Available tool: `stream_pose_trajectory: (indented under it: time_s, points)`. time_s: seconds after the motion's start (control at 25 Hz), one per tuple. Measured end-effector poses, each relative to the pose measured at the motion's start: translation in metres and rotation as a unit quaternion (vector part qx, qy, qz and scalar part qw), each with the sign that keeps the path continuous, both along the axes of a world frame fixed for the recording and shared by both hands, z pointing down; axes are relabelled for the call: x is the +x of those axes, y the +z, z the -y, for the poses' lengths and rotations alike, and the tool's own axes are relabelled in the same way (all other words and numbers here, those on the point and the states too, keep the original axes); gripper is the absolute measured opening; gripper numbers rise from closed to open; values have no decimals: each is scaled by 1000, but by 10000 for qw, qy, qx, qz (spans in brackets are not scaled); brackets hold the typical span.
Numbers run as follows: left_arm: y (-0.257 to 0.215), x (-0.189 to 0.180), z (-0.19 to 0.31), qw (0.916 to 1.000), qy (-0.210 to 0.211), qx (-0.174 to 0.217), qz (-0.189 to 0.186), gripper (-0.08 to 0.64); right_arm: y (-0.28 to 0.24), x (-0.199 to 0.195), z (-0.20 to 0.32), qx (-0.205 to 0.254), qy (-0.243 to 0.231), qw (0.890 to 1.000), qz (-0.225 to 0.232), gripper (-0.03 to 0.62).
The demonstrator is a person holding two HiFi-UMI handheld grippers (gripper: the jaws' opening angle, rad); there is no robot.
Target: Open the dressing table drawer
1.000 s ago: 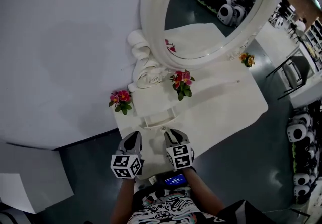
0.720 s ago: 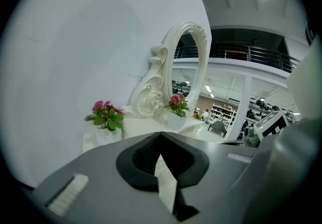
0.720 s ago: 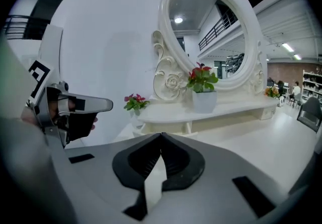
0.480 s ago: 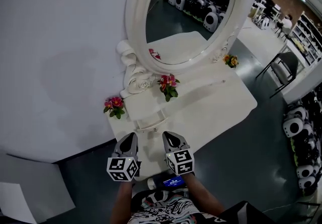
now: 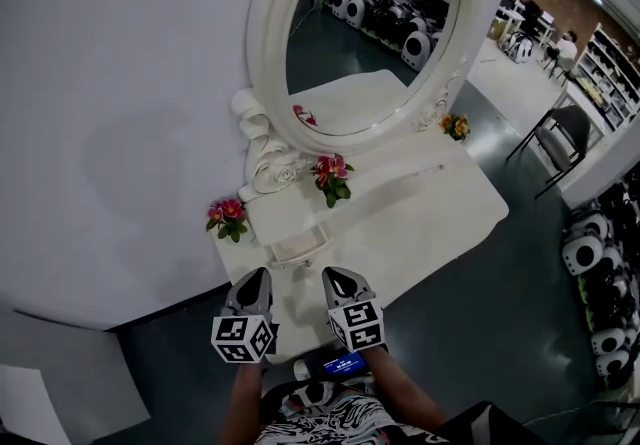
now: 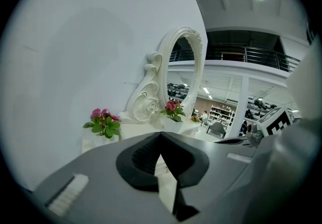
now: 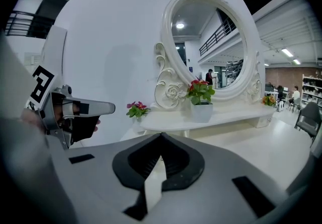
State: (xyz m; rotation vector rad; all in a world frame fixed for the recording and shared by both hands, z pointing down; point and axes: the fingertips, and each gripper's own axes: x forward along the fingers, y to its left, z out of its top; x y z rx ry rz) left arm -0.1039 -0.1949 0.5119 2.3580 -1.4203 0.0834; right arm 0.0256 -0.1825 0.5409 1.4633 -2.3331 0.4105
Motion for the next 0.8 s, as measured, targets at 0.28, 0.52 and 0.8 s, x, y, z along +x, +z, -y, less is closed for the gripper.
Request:
stream_pose_trajectory:
  time_s: [0.28,0.52,0.8]
  points:
    - [4,2,4,10000,-25,-28,12,2,-2,6,8,19,-14,10000,-5,2]
    - [3,2,6,10000,-53,-25,2,2,-2,5,8,12,-86,10000,-3,2]
    - [9,2,3,9999,-66,-94,28,2,0,5,6,-15,-89,10000,5,2]
